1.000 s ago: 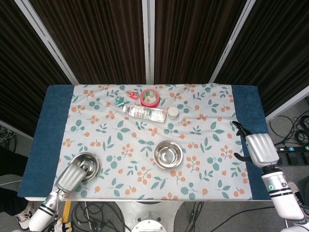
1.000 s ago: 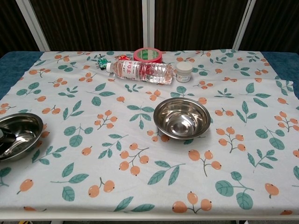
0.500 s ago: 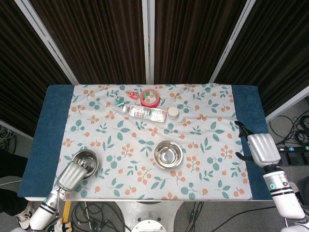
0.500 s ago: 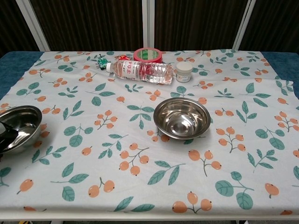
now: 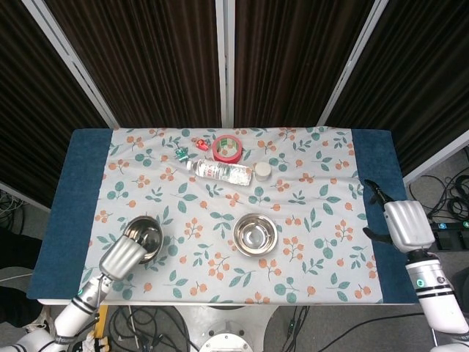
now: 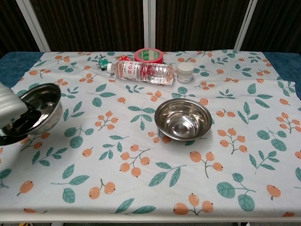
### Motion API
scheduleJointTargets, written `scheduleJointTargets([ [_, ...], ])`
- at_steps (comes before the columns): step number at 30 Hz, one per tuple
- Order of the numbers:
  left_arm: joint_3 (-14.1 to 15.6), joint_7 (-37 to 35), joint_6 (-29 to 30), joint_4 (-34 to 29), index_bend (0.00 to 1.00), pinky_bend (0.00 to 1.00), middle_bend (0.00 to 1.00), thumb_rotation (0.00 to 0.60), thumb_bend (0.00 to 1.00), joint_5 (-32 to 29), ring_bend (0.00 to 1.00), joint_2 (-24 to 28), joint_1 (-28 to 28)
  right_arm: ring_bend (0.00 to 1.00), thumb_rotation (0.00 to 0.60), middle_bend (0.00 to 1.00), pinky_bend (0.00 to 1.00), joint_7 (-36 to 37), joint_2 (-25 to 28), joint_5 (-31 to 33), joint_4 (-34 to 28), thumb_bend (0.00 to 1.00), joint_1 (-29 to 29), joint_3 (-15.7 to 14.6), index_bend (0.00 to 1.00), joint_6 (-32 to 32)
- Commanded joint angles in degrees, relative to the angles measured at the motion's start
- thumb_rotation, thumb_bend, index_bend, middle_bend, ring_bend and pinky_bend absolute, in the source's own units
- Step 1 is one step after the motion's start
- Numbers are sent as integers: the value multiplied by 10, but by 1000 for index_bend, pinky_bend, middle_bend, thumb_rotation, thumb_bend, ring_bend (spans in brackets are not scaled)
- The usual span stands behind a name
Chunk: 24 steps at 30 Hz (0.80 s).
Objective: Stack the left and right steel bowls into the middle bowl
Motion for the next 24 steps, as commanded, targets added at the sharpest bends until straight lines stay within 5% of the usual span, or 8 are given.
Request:
scheduleJointTargets([
  [1,-29,15,-29,-34,727,940,759,600,319,3,897,-2,-37,865,600,394,827,13,5,-1,2,85,-7,4,104,11],
  [10,-83,46,-108,-70,728,940,759,600,322,-8,897,-53,-128,865,600,392,827,67,17,5,27,98,-26,16,104,33],
  [24,-124,52,-185,4,728,940,760,600,329,-35,898,-175,-238,865,600,388,827,130,23,22,67,131,-47,28,105,42],
])
